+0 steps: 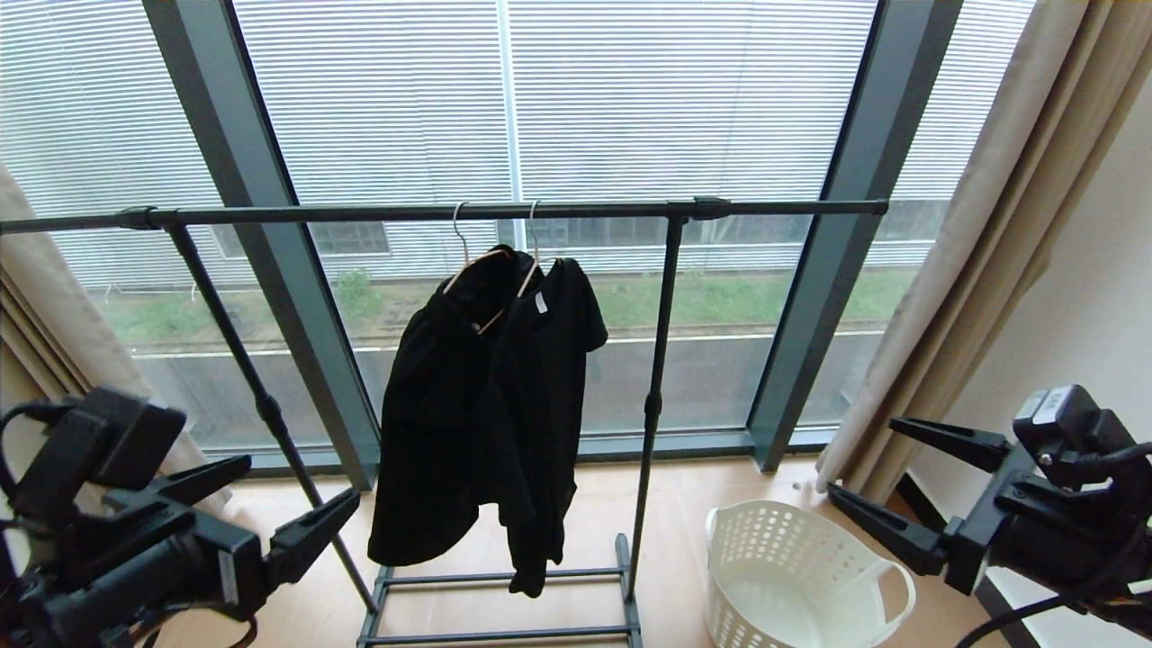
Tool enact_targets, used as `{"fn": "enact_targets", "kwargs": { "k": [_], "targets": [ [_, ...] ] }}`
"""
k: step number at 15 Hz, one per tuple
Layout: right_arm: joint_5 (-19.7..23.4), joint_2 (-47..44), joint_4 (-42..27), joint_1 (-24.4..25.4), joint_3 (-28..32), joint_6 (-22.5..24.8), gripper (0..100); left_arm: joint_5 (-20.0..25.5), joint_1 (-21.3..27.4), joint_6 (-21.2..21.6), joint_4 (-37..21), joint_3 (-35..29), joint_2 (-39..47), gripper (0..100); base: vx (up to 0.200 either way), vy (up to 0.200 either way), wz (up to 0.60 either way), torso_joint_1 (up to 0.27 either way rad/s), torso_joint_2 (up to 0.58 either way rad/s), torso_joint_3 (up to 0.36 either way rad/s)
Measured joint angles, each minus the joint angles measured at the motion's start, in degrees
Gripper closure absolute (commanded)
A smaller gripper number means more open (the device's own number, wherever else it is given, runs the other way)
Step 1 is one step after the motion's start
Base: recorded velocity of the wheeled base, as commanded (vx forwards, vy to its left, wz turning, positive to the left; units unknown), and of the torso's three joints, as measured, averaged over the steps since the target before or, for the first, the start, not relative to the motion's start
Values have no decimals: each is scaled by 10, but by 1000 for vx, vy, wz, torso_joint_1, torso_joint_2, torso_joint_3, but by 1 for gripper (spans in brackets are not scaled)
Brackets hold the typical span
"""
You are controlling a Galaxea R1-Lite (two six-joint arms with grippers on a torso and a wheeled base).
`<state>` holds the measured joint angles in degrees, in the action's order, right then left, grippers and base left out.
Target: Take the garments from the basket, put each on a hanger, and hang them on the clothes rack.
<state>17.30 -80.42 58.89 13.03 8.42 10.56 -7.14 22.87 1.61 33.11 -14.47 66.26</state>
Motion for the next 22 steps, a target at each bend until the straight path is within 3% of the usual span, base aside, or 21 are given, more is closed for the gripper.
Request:
{"fn": "enact_targets", "kwargs": {
  "k": [2, 4, 8, 10, 12, 14, 17, 20, 21, 22],
  "targets": [
    [-88, 54, -13, -2, -52, 8, 0, -21, 0, 2, -1, 56, -57, 0, 0, 0, 0, 0, 0, 0],
    [-137, 121, -77, -2, -75, 14, 0, -42, 0, 2, -2, 98, -113, 0, 0, 0, 0, 0, 0, 0],
    [-171, 330, -314, -2, -83, 41, 0, -68, -1, 10, -52, 140, -218, 0, 0, 0, 0, 0, 0, 0],
    [-179, 456, -448, -1, -82, 57, 0, -69, -1, 10, -118, 143, -268, 0, 0, 0, 0, 0, 0, 0],
    [-187, 554, -537, -5, -80, 68, 0, -72, -3, 11, -178, 144, -310, 0, 0, 0, 0, 0, 0, 0],
    [-201, 621, -569, -30, -79, 73, 0, -89, -19, 22, -225, 144, -350, 0, 0, 0, 0, 0, 0, 0],
    [-209, 696, -572, -103, -79, 71, 0, -102, -87, 57, -286, 144, -422, 0, 0, 0, 0, 0, 0, 0],
    [-209, 745, -591, -139, -78, 19, 0, -101, -163, 85, -298, 145, -498, 0, 0, 0, 0, 0, 0, 0],
    [-206, 754, -595, -141, -77, 11, 0, -88, -177, 102, -298, 145, -529, 0, 0, 0, 0, 0, 0, 0],
    [-196, 763, -595, -142, -76, 10, 0, -46, -186, 122, -298, 145, -560, 0, 0, 0, 0, 0, 0, 0]
  ]
}}
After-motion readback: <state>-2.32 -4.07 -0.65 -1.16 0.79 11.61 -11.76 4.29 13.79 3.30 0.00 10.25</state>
